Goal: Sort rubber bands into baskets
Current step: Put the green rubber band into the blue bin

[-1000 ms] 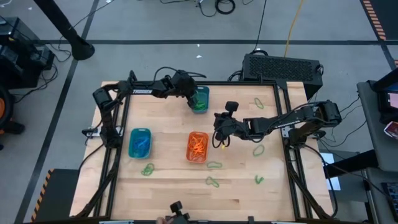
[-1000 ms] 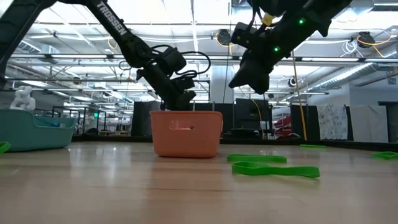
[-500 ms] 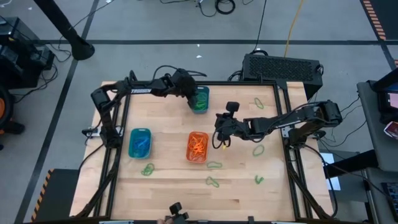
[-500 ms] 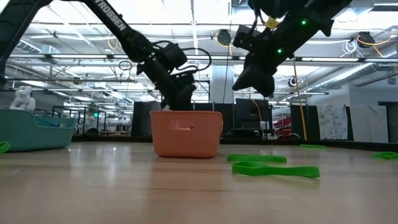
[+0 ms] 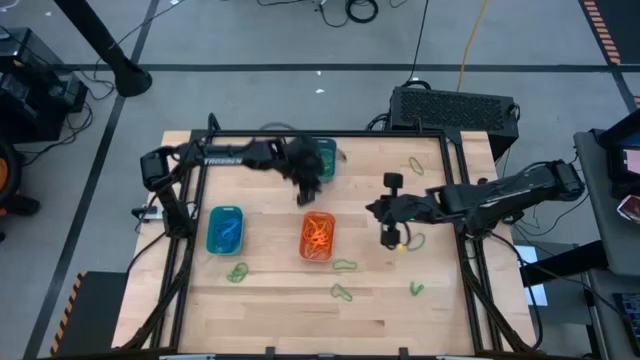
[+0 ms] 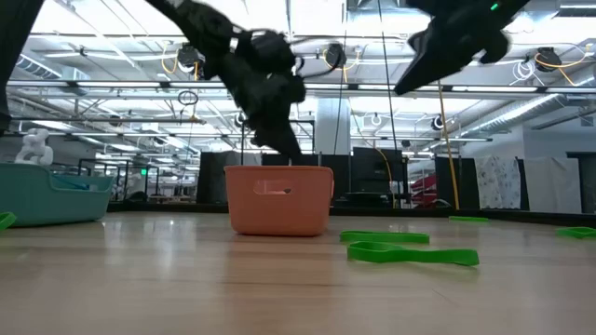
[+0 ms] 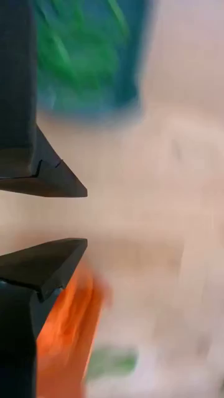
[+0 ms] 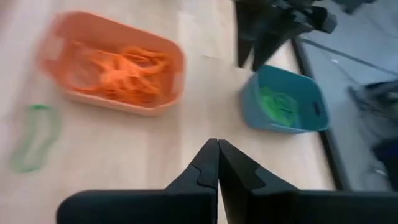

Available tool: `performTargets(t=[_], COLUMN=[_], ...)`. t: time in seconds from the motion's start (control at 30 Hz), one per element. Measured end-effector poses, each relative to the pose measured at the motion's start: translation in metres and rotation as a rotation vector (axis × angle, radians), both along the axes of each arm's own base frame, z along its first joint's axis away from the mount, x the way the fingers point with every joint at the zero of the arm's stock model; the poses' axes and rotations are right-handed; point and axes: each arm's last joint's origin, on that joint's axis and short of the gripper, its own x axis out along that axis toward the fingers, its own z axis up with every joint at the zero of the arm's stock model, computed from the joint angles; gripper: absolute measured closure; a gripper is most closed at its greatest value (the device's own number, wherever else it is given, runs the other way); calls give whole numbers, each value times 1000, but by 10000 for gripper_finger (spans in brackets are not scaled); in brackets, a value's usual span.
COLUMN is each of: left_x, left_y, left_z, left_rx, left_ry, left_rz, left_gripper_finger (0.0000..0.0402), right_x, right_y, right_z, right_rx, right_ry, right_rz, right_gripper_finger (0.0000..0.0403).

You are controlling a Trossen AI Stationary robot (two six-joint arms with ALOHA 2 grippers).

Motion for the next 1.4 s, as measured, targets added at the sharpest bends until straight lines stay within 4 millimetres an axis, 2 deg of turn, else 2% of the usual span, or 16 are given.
performTargets(t=[0.13,0.33,0.43,0.57,0.67,0.9,1.07,1.17,1.4], left_x=[17,29,30,36,45,59,64,66,75], left_y=[-56,-141,-179,-214,-227,-228,-240,-244,-246], left_z=[5,6,4,-5,-21,-68,-84,-81,-57], left_rx=[39,130,200,294,300,263,233,245,325], left_ry=[-49,-109,-126,-189,-225,-142,-118,-132,-94], left_rz=[-175,-362,-398,-348,-324,-272,-363,-388,-411], left_gripper_finger=[279,278,278,278,278,278,278,278,278], right_x=[-17,-30,-31,-29,-26,-18,-17,-17,-17], right_y=[15,35,39,42,45,49,49,49,49], right_z=[8,12,11,10,7,-3,-5,-5,-5], right_rx=[75,180,180,192,242,267,258,250,226], right_ry=[2,17,22,20,42,97,106,102,106], right_rz=[72,181,201,216,266,283,288,297,319], right_gripper_finger=[403,402,402,402,402,402,402,402,402])
